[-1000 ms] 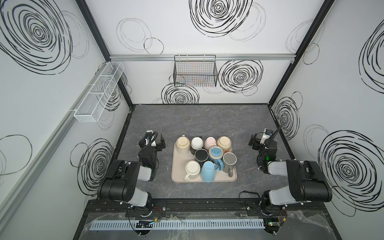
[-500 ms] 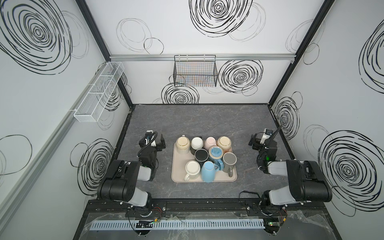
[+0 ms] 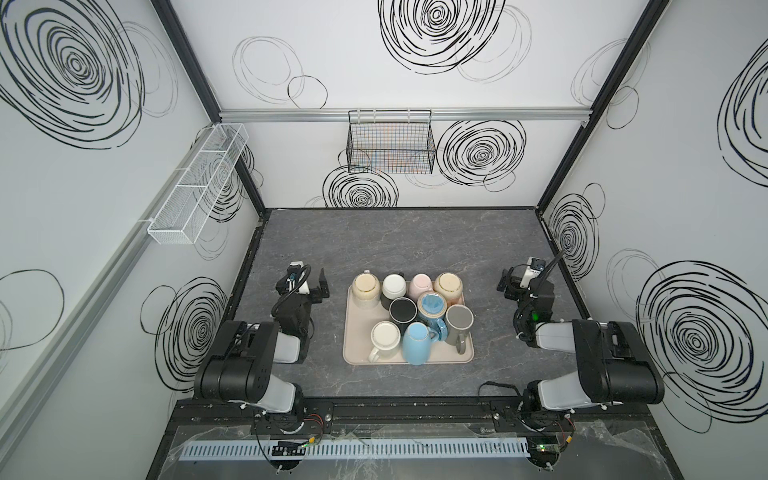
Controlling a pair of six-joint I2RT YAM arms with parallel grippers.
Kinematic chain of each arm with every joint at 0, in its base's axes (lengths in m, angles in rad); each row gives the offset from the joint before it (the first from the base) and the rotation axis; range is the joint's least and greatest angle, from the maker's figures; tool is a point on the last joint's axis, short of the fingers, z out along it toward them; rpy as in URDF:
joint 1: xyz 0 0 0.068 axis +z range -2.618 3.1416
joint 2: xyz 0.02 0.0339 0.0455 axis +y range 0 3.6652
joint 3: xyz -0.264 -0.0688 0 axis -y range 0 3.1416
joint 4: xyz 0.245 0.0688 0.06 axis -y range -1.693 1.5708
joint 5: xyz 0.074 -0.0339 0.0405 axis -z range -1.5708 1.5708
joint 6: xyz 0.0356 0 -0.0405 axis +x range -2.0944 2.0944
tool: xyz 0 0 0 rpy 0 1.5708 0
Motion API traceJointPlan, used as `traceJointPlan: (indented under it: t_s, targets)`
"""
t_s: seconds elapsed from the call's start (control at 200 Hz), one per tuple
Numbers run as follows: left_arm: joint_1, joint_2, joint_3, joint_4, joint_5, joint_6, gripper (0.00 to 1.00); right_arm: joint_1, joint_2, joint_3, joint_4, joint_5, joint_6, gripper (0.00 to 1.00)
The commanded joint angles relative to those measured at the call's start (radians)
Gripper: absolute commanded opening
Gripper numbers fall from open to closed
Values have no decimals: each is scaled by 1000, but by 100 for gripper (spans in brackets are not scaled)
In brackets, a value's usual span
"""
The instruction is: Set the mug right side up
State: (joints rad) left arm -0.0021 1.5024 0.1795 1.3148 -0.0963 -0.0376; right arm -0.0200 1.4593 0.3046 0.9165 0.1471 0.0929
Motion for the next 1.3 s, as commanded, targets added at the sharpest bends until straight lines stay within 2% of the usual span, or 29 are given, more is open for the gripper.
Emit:
traceJointPlan:
  t_s: [0.0, 0.1, 0.19, 0.335, 0.415, 0.475, 0.63, 0.74, 0.821, 0.956, 1.021, 1.076, 1.296]
  targets:
    - [-14, -58, -37, 84, -99, -23, 99, 10, -61, 24, -65, -42, -27, 100]
    - [-42, -194, -46, -30, -195, -19, 99, 31, -148, 95, -270, 23, 10, 100]
    - [-65, -333, 7, -290, -323, -84, 99, 39, -213, 186, -515, 21, 109, 100]
    - [-64, -463, 173, -776, -541, -223, 99, 47, -240, 328, -841, -78, 253, 94]
    - [-52, -510, 257, -1025, -587, -341, 99, 56, -241, 380, -984, -149, 297, 89]
    - [-17, -541, 288, -1142, -497, -416, 99, 63, -237, 400, -1069, -185, 318, 88]
    - [97, -591, 279, -1321, -261, -448, 99, 63, -191, 412, -1206, -295, 347, 87]
    - [155, -611, 243, -1339, 33, -490, 100, 65, -120, 429, -1280, -398, 352, 84]
    - [161, -592, 220, -1344, 213, -517, 89, 80, -65, 432, -1298, -489, 353, 79]
    - [145, -523, 177, -1333, 409, -587, 71, 157, 0, 433, -1302, -553, 349, 75]
    - [113, -480, 147, -1303, 455, -608, 64, 186, 23, 429, -1291, -569, 349, 73]
    - [52, -448, 144, -1292, 459, -616, 59, 196, 44, 424, -1276, -587, 349, 70]
    - [-161, -348, 140, -1245, 423, -686, 54, 198, 86, 419, -1259, -599, 332, 56]
